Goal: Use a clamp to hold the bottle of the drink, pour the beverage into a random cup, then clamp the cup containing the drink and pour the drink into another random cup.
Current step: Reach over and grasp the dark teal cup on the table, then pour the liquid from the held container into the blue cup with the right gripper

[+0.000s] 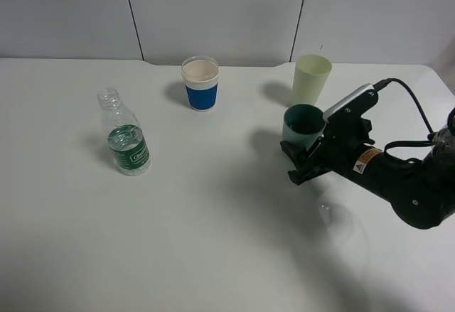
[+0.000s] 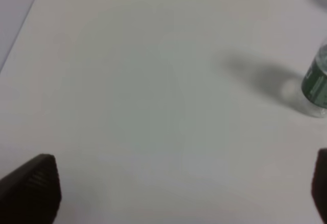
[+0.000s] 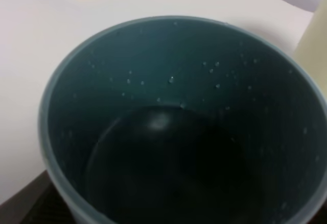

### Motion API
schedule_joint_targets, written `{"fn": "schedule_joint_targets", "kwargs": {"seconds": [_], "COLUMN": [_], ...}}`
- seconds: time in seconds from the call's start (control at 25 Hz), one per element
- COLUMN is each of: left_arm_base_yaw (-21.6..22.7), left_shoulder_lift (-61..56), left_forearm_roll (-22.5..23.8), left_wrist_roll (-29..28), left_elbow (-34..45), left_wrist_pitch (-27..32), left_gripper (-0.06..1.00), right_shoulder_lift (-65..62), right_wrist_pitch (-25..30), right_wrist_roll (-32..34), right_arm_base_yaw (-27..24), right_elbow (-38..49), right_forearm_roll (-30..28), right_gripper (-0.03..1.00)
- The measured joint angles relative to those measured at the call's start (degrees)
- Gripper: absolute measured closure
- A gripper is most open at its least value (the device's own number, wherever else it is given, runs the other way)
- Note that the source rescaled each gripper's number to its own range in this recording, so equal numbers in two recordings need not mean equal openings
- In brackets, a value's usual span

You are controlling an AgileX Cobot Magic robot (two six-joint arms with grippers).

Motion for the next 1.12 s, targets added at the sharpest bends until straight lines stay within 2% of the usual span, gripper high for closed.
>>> {"fn": "schedule_joint_targets", "kwargs": {"seconds": [0.32, 0.36, 0.52, 0.56, 0.72, 0.76, 1.0, 1.04, 1.08, 1.12], "left_arm_base_yaw": [0.0, 0.0, 0.0, 0.0, 0.0, 0.0, 0.0, 0.0, 0.0, 0.0], "left_shoulder_lift": [0.0, 0.0, 0.0, 0.0, 0.0, 0.0, 0.0, 0.0, 0.0, 0.0], "left_forearm_roll": [0.0, 0.0, 0.0, 0.0, 0.0, 0.0, 0.0, 0.0, 0.0, 0.0], "left_wrist_roll": [0.0, 0.0, 0.0, 0.0, 0.0, 0.0, 0.0, 0.0, 0.0, 0.0], "left_elbow": [0.0, 0.0, 0.0, 0.0, 0.0, 0.0, 0.0, 0.0, 0.0, 0.0], "left_wrist_pitch": [0.0, 0.0, 0.0, 0.0, 0.0, 0.0, 0.0, 0.0, 0.0, 0.0], "left_gripper": [-0.06, -0.06, -0.06, -0.06, -0.06, -0.06, -0.06, -0.06, -0.06, -0.06], "right_shoulder_lift": [-3.08, -7.08, -11.7, -18.85, -23.46, -27.18, -31.44, -31.9, -31.9, -31.95], "right_wrist_pitch": [3.02, 7.13, 11.76, 17.58, 21.79, 25.39, 29.18, 33.55, 33.55, 37.34], "right_wrist_roll": [4.11, 5.2, 6.13, 7.01, 7.14, 7.14, 7.09, 7.09, 7.09, 7.09], "right_arm_base_yaw": [0.0, 0.0, 0.0, 0.0, 0.0, 0.0, 0.0, -0.4, -0.4, -0.89], "right_elbow": [0.0, 0.05, 0.1, 0.2, 0.2, 0.25, 0.1, -1.57, -1.57, -3.29], "right_forearm_roll": [2.07, 3.6, 5.42, 7.79, 10.31, 13.53, 17.92, 18.78, 18.78, 18.78], "right_gripper": [0.96, 0.96, 0.96, 0.96, 0.96, 0.96, 0.96, 0.96, 0.96, 0.96]}}
